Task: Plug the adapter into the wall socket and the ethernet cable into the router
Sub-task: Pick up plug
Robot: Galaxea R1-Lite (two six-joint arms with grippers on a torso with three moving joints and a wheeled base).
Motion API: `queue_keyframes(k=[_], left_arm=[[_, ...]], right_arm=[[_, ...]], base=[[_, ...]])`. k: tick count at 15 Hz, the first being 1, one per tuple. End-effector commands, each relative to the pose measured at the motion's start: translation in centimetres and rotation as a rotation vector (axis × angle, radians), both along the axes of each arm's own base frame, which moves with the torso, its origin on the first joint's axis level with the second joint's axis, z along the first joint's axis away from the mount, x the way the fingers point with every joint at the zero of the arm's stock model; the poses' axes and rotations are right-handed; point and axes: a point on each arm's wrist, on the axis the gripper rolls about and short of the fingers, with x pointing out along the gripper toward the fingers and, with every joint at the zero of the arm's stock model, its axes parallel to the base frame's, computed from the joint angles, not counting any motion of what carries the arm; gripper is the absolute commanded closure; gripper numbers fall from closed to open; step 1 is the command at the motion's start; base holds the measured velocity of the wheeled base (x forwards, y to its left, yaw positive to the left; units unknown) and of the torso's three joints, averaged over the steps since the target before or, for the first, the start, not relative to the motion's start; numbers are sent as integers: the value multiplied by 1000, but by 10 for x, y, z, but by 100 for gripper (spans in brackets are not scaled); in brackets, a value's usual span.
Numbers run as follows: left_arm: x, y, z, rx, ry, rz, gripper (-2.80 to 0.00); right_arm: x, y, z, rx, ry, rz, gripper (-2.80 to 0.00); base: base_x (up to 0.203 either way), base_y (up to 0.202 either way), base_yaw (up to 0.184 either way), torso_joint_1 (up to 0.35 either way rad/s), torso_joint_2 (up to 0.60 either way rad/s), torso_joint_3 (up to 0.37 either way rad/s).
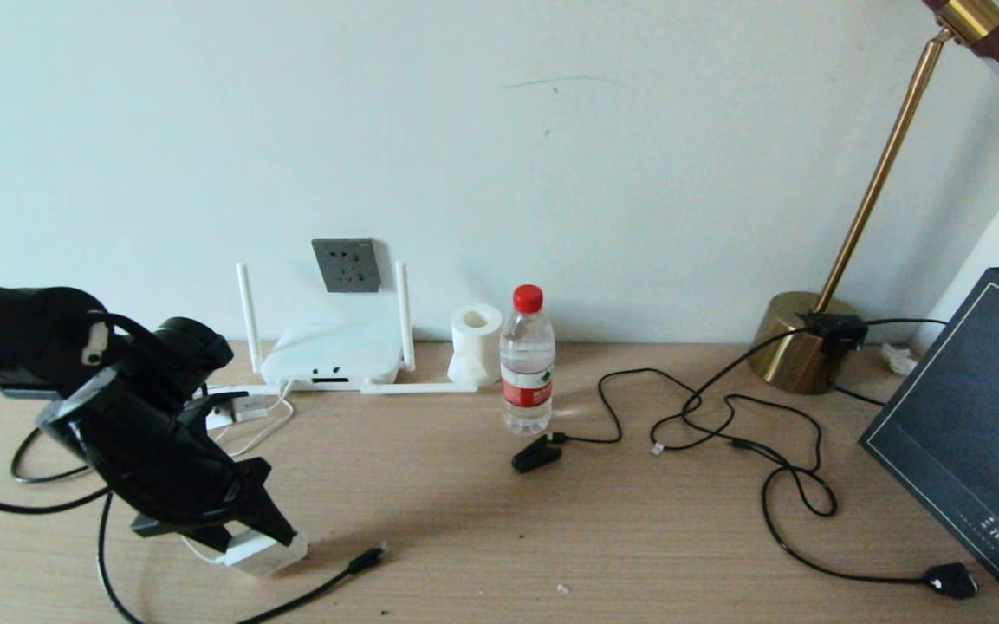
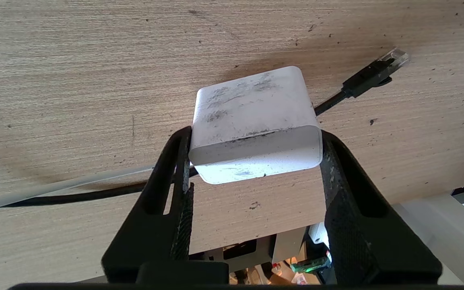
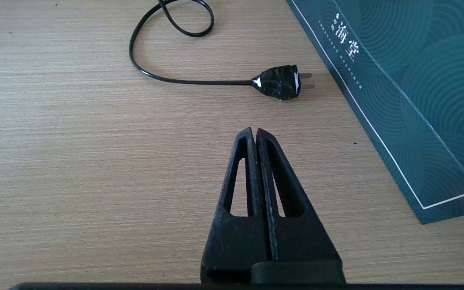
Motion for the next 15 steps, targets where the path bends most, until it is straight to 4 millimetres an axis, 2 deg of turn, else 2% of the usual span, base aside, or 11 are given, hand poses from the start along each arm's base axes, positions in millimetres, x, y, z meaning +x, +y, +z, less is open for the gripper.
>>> queue_keyframes(k=[1,3,4,15], left_arm=[[-1,0,-2,-1,13,0,0],[-1,0,-1,-2,13,0,0],[-2,0,-1,-4,13,1,-280],[-10,0,3,-10,0,1,-280]], right_arm=[[0,0,0,-1,0,0,0],[0,0,0,-1,0,0,0],[0,0,0,-1,0,0,0],[0,0,0,-1,0,0,0]], base=[[0,0,0,0,0,0],[0,0,0,0,0,0],[0,0,0,0,0,0],[0,0,0,0,0,0]])
